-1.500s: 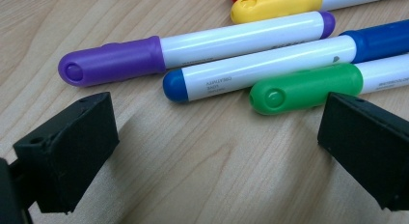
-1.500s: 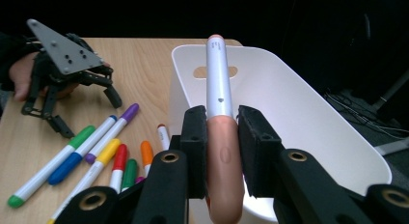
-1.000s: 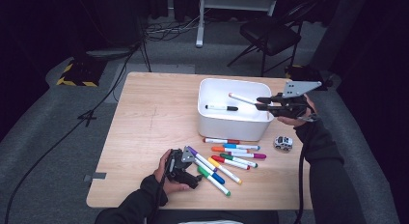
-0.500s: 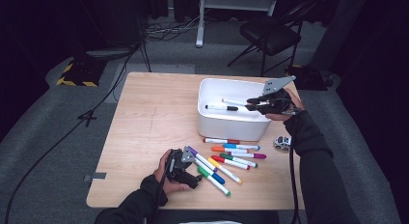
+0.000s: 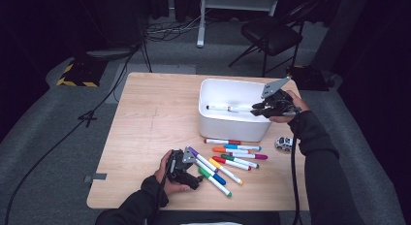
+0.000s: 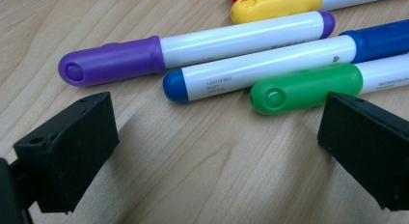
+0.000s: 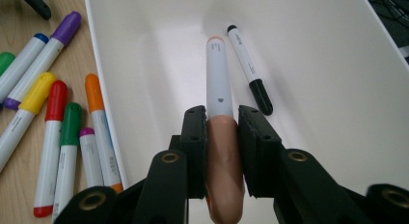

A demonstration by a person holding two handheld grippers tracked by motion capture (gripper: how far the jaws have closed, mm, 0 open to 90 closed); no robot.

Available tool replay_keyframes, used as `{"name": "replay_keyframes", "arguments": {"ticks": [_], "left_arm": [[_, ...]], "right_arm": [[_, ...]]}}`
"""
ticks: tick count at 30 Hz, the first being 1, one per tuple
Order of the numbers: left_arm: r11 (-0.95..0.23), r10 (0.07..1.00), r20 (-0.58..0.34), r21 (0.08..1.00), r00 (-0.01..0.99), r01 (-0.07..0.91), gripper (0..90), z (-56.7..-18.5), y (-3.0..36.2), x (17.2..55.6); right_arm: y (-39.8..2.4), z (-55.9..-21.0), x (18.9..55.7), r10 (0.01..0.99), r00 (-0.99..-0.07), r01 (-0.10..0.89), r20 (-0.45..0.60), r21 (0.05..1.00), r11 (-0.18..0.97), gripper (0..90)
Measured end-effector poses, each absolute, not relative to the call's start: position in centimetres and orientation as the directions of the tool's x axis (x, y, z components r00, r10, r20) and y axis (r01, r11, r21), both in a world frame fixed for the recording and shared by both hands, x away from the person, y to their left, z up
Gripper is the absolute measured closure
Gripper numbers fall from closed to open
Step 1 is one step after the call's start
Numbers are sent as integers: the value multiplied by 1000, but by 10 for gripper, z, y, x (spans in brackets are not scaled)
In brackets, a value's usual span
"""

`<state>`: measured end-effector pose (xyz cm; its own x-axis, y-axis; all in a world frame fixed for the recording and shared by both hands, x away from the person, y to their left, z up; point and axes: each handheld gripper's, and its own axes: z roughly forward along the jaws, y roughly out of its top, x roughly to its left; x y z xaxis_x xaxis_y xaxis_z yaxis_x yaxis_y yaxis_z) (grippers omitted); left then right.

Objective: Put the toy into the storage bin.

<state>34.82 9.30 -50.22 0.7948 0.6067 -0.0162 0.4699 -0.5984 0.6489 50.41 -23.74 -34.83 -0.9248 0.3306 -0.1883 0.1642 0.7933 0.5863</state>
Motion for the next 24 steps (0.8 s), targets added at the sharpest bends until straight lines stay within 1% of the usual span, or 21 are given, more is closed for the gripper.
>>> {"name": "replay_keyframes", "arguments": {"ticks": [5,10,16,18,24], "left_arm": [[-598,607,-16,649,795,470,7,-502,93,348],[-598,606,-17,650,795,469,7,-502,93,348],[-598,606,-17,649,795,470,7,-502,93,348],[-598,607,-16,649,795,470,7,-502,93,348],[-598,606,-17,649,795,470,7,-502,93,348]], "right_arm": [[-243,-347,503,340,-921,184,-189,559,809,739],[-248,-347,501,356,-915,188,-191,580,792,722],[-258,-345,495,392,-901,193,-187,636,747,682],[-262,-344,492,412,-892,194,-185,667,719,683],[-277,-341,470,438,-881,163,-179,754,637,671]]}}
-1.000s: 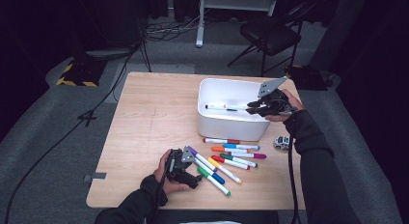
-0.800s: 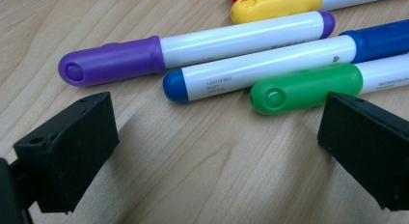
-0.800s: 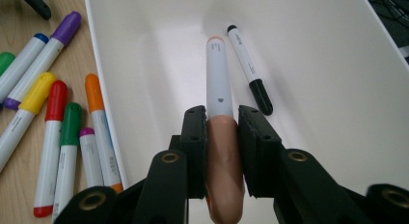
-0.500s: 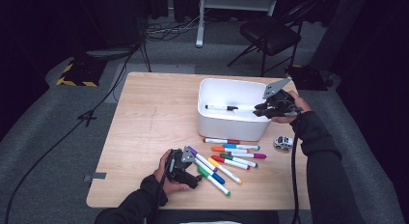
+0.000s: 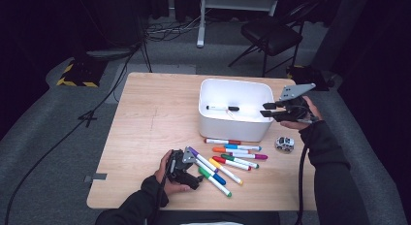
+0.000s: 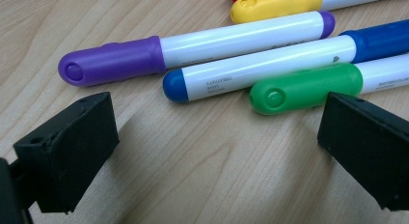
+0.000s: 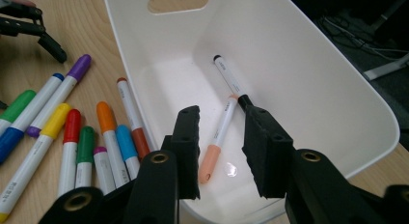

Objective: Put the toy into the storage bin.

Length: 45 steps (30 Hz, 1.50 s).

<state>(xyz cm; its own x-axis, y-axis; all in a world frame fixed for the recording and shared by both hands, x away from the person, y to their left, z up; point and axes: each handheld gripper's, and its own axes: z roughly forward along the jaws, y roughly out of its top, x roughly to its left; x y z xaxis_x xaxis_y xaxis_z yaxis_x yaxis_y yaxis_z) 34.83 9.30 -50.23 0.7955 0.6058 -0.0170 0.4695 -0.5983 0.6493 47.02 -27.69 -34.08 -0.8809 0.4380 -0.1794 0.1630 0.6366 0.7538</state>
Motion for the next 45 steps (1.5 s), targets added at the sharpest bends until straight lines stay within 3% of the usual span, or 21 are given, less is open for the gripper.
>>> {"name": "replay_keyframes", "arguments": {"ticks": [11,20,28,45], "left_arm": [[-598,607,-16,649,795,470,7,-502,93,348],[-598,607,-16,649,795,470,7,-502,93,348],[-598,607,-16,649,794,470,7,-502,93,348],[-593,612,-14,653,791,471,7,-502,92,348]], "right_arm": [[-298,-348,417,407,-894,76,-189,831,552,660],[-297,-405,385,354,-921,89,-159,802,590,663],[-292,-455,391,335,-937,141,-102,764,629,668],[-285,-498,408,351,-936,220,-20,746,629,656]]}}
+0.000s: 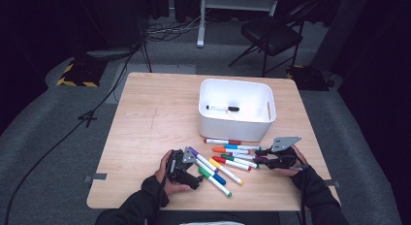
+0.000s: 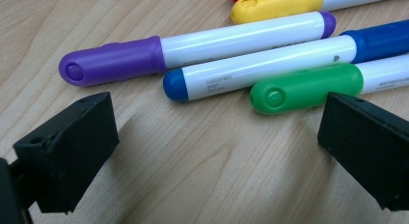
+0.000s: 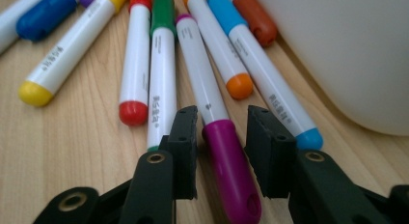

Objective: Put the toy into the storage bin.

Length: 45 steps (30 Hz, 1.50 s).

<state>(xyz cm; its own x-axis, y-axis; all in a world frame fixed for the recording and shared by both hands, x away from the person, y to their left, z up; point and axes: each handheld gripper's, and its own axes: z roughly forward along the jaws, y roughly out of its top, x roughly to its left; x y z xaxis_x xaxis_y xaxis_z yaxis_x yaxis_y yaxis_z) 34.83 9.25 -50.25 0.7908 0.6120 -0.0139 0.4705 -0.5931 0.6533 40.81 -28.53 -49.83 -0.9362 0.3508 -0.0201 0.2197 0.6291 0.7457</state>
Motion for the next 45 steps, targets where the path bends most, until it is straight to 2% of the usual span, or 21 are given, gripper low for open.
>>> {"name": "replay_keyframes", "arguments": {"ticks": [2,5,12,18,27,45], "left_arm": [[-594,611,-15,652,791,471,7,-502,93,348],[-594,613,-12,652,790,471,7,-502,93,348],[-594,613,-13,653,790,471,7,-502,93,348],[-594,613,-13,652,790,471,7,-502,93,348],[-594,612,-13,652,790,471,7,-502,93,348],[-594,612,-12,652,790,470,7,-502,93,348]], "right_arm": [[-286,-499,408,353,-936,230,-4,752,618,664],[-287,-500,406,354,-935,246,18,753,610,722],[-286,-499,405,306,-952,198,-5,753,627,747],[-291,-492,403,329,-944,204,-4,777,596,750],[-303,-470,398,342,-939,172,-29,823,542,751],[-300,-404,393,304,-943,53,-136,839,541,751]]}}
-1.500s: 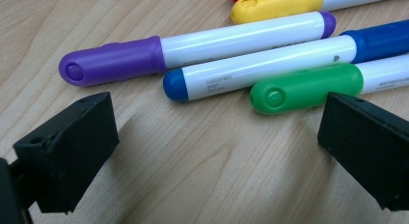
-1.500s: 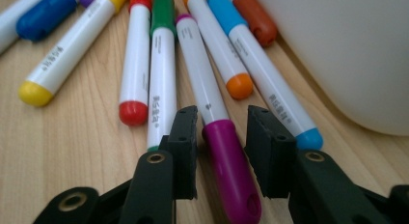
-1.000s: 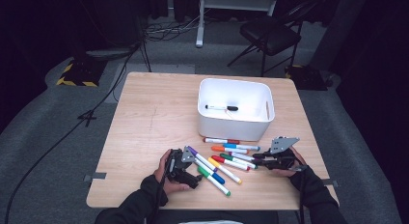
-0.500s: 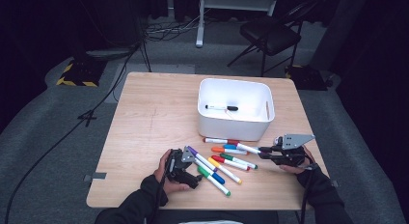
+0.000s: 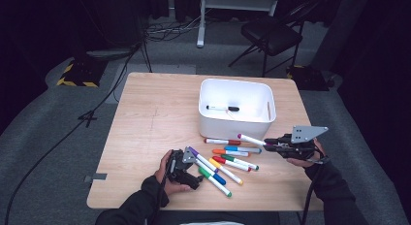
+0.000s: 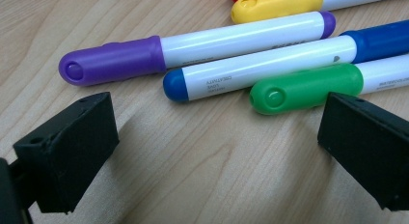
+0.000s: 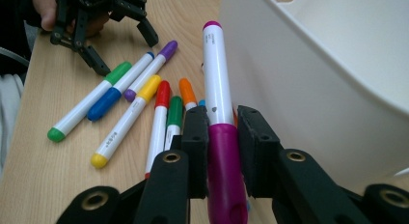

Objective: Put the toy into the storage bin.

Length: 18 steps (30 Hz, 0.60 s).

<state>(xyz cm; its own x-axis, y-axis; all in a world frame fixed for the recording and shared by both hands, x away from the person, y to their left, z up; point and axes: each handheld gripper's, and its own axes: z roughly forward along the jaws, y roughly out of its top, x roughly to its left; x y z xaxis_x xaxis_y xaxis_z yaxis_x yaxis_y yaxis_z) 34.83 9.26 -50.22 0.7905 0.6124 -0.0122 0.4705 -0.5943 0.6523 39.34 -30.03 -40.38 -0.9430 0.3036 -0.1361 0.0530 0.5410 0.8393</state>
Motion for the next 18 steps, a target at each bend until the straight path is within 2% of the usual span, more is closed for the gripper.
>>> {"name": "replay_keyframes", "arguments": {"ticks": [9,18], "left_arm": [[-594,612,-13,652,791,470,7,-502,93,348],[-594,612,-12,652,791,470,7,-502,93,348]], "right_arm": [[-293,-374,398,281,-942,0,-183,838,545,751],[-293,-346,409,301,-930,-20,-209,848,529,751]]}}
